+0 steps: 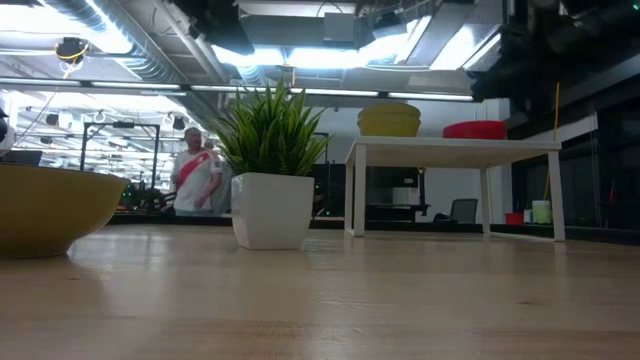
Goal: Pick & Place Mini bowls
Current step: Stack the white bowl on the white bowl on the shelf
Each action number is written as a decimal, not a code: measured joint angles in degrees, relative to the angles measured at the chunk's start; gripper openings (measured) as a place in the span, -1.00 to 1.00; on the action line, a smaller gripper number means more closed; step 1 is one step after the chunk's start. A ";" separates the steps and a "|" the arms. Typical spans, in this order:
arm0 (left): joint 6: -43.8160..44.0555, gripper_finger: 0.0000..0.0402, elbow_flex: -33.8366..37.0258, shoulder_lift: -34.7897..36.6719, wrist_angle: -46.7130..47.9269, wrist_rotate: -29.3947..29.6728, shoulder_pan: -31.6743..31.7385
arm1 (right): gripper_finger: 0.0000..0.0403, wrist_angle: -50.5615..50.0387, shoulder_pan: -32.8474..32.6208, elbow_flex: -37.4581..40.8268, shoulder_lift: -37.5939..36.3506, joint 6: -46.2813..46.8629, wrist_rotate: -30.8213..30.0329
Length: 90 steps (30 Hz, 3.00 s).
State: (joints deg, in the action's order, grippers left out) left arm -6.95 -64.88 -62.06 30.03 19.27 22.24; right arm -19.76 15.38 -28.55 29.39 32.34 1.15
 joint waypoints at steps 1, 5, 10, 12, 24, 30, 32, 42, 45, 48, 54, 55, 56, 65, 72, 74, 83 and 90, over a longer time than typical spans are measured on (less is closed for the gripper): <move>0.61 -0.37 0.00 0.00 0.20 -0.25 0.00 | -0.72 0.84 0.00 1.24 -1.34 0.33 0.01; 2.98 -0.37 0.00 0.00 1.32 -2.58 0.00 | -0.72 4.29 -0.71 5.73 -6.37 0.52 -0.02; 4.75 -0.37 0.00 0.00 2.02 -4.42 0.00 | -0.72 12.62 -2.43 13.00 -12.08 2.32 -0.04; 4.73 -0.37 0.00 0.00 2.02 -4.40 0.00 | -0.72 17.42 -3.33 16.78 -13.93 3.45 -0.06; 4.73 -0.37 0.00 0.00 1.96 -4.40 0.00 | -0.72 31.22 -10.35 28.25 -18.63 5.50 -6.18; 4.94 -0.37 0.00 0.00 1.96 -4.46 0.00 | -0.72 25.98 -14.01 28.23 -18.68 2.00 -10.54; 5.53 -0.37 0.00 0.00 1.96 -5.47 0.00 | -0.72 22.54 -14.87 28.23 -18.65 3.04 -12.24; 6.28 -0.37 0.00 0.00 2.08 -7.41 0.00 | -0.72 22.85 -17.60 28.16 -18.27 -0.91 -12.61; 6.28 -0.37 0.00 0.00 3.02 -7.41 -0.02 | -0.72 22.83 -17.62 28.16 -18.27 -2.27 -12.26; 6.44 -0.37 0.00 0.00 4.46 -7.43 -0.01 | -0.72 22.36 -17.62 28.16 -18.27 -4.83 -9.04; 7.24 -0.37 0.02 0.00 6.79 -11.07 0.00 | -0.72 21.56 -17.62 28.16 -18.27 -5.86 -4.52; 7.24 -0.37 0.02 0.00 7.06 -11.90 -0.02 | -0.72 21.52 -17.62 28.16 -18.27 -5.86 -4.27; 7.24 -0.37 0.02 0.00 7.24 -12.40 -0.01 | -0.72 21.51 -17.62 28.16 -18.27 -5.86 -4.10; 7.29 -0.37 0.02 0.00 7.95 -22.83 -0.02 | -0.72 21.51 -17.59 28.16 -18.27 -4.34 -4.09; 6.73 -0.37 0.02 -0.24 9.42 -23.96 -1.26 | -0.72 21.49 -17.59 28.16 -18.27 -2.58 -4.07; 5.88 -0.37 0.02 -0.45 10.81 -23.93 -1.99 | -0.72 21.49 -17.59 28.16 -18.27 -2.79 -4.08; 4.69 -0.37 0.02 -3.98 12.73 -21.74 -5.84 | -0.72 21.49 -17.59 28.16 -18.27 -2.80 -4.07; 2.40 -0.37 0.04 -5.70 16.79 -22.44 -10.10 | -0.72 21.49 -17.58 28.16 -18.27 -2.80 -4.09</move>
State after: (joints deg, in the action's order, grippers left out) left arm -4.55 -64.84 -67.76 46.82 -3.17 12.14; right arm 1.74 -2.20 -0.38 11.11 29.54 -2.94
